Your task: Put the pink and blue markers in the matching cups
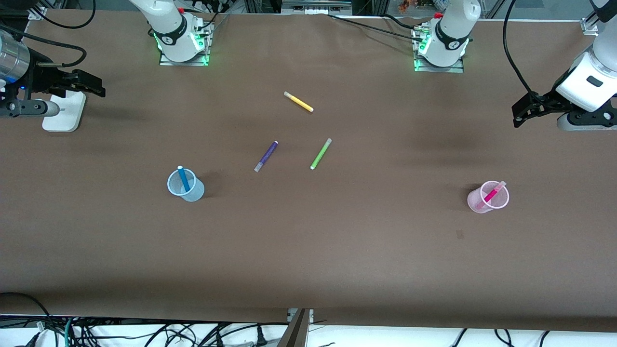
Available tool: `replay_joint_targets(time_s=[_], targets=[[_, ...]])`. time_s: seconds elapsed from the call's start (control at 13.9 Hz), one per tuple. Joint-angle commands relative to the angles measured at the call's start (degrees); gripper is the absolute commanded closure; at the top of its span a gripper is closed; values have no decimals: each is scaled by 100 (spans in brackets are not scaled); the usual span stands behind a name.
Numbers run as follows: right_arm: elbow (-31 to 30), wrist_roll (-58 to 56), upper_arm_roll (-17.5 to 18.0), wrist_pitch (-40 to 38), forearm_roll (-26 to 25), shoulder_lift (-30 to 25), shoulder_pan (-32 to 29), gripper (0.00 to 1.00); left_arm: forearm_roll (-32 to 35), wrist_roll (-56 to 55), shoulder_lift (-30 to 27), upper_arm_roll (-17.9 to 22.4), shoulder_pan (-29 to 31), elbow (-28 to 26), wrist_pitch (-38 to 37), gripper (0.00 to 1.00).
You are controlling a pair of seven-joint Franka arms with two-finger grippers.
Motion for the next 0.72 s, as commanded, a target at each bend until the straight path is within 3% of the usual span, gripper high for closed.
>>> replay_joint_targets(time_s=[0.0,0.65], targets=[[-118,-26,-146,63,-111,-112,152,0,71,100,73,-19,13,184,-129,0],[-118,-26,-164,80,-93,-95,152,0,28,73,73,7,13,193,-146,0]])
